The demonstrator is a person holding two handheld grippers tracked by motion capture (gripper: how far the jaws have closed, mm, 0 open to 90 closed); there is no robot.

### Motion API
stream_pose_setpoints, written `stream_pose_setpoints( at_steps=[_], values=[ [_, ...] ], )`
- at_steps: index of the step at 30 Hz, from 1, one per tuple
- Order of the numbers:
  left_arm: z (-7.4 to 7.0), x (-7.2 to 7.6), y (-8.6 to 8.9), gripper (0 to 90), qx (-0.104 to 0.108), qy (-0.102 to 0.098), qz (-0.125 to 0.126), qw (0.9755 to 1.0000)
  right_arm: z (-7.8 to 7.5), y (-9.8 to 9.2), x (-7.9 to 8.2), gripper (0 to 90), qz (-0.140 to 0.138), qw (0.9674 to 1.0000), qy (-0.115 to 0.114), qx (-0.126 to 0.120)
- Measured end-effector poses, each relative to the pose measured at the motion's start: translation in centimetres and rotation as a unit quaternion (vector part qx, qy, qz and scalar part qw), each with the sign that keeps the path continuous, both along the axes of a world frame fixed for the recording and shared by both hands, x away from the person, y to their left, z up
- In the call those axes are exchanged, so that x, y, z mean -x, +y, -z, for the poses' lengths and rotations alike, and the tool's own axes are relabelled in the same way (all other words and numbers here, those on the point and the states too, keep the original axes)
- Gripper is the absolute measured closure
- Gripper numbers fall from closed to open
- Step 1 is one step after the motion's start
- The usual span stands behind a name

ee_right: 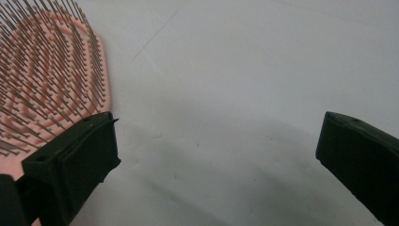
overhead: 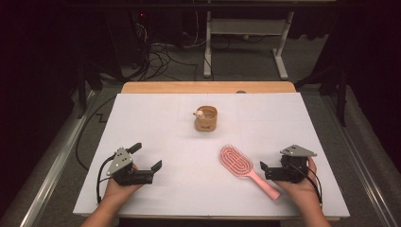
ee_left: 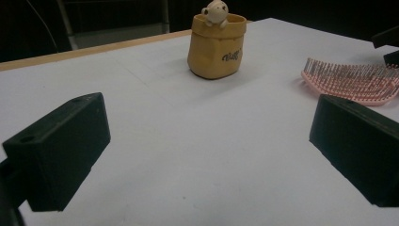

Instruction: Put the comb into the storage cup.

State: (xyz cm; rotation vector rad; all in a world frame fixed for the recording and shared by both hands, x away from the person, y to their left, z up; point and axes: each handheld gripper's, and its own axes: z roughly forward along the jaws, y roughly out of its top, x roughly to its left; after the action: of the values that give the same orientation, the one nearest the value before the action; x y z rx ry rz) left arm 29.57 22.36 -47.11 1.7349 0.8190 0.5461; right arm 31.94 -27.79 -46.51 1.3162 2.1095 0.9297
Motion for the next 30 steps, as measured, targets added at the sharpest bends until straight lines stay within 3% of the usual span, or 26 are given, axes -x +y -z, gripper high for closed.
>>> stream_pose_setpoints(
  at_steps=[3, 11, 21, 30],
  values=[
    [-0.1, 0.2, -0.1, 0.0, -0.006, -0.012, 0.004, 0.9999, 0.2, 0.2, -0.3, 0.3, 0.003, 0.9999, 0.014, 0.007],
    [0.0, 0.2, -0.4, 0.0, -0.004, -0.003, 0.01, 0.9999, 0.3, 0.1, -0.2, 0.3, 0.007, 0.9993, 0.031, 0.019],
    [0.3, -0.2, -1.2, 0.0, -0.008, 0.004, 0.015, 0.9999, -0.5, 0.1, -0.1, 0.3, -0.029, 0.997, 0.063, 0.033],
    [0.3, 0.0, -1.4, 0.0, -0.01, 0.003, 0.017, 0.9998, -1.8, 0.5, -0.2, 0.3, -0.071, 0.9925, 0.085, 0.052]
  ],
)
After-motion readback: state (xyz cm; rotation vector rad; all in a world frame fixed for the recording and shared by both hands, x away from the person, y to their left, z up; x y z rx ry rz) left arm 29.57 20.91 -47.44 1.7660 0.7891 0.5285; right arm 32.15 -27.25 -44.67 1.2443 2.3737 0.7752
